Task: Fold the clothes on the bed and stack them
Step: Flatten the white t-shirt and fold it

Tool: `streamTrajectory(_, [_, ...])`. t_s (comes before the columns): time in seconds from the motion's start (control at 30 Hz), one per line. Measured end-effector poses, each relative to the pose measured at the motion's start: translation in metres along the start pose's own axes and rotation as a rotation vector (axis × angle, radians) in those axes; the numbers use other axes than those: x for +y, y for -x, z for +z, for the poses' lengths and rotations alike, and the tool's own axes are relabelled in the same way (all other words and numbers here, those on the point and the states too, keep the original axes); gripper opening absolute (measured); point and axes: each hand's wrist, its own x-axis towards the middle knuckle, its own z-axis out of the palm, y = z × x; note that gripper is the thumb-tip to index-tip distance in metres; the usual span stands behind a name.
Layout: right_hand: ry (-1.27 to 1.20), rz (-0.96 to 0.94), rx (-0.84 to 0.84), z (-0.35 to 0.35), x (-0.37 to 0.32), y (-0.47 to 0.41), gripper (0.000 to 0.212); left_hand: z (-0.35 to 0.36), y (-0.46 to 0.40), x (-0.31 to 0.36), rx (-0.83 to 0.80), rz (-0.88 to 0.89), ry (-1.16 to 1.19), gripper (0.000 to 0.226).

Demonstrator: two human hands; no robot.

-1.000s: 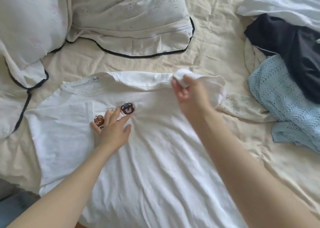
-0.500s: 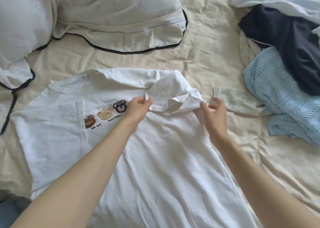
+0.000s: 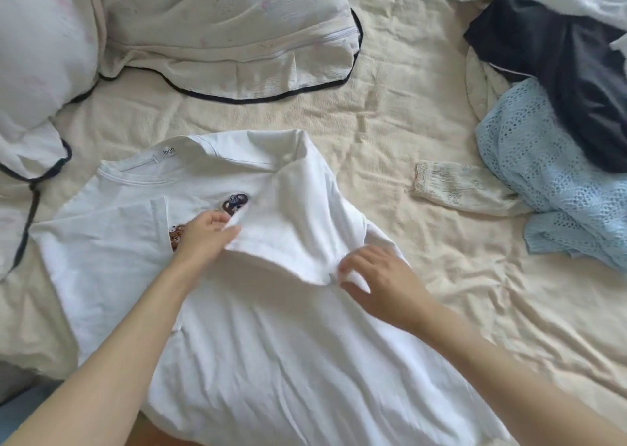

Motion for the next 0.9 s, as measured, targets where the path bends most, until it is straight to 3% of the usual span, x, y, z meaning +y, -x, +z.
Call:
streamTrajectory(0.07, [0.037,0.027,-0.068,0.007,0.0,0.003,0.019,-0.004,-0.006,-0.008,0.004,-0.052,-0.055,0.015])
streamTrajectory(0.13, [0.062,0.068,0.013,0.007,0.0,-0.008,0.019,-0.005,-0.02,0.002,0.074,-0.034,-0.032,0.018])
streamTrajectory(0.27, [0.124,0.134,0.112,0.01,-0.004,-0.043,0.034,0.006,-0.053,0.044,0.112,-0.071,0.217,0.018])
streamTrajectory(0.37, [0.171,0.109,0.095,0.015,-0.011,-0.06,0.041,0.016,-0.073,0.069,0.136,-0.13,0.284,0.02])
streamTrajectory(0.43, [0.199,0.106,0.087,0.02,-0.012,-0.064,0.044,0.016,-0.084,0.089,0.151,-0.149,0.343,0.009])
streamTrajectory(0.57, [0.237,0.24,0.017,0.027,-0.003,-0.07,0.053,-0.004,-0.105,0.134,0.093,-0.069,0.692,0.009])
streamTrajectory(0.73, [0.108,0.296,-0.006,0.031,0.004,-0.066,0.057,0.009,-0.094,0.114,0.087,-0.09,0.362,0.014])
streamTrajectory(0.83, [0.042,0.275,0.159,0.035,0.004,-0.054,0.049,0.028,-0.085,0.093,0.008,-0.125,0.267,0.026])
streamTrajectory(0.9, [0.011,0.3,0.285,0.035,0.004,-0.046,0.041,0.036,-0.085,0.094,-0.051,-0.133,0.215,0.02])
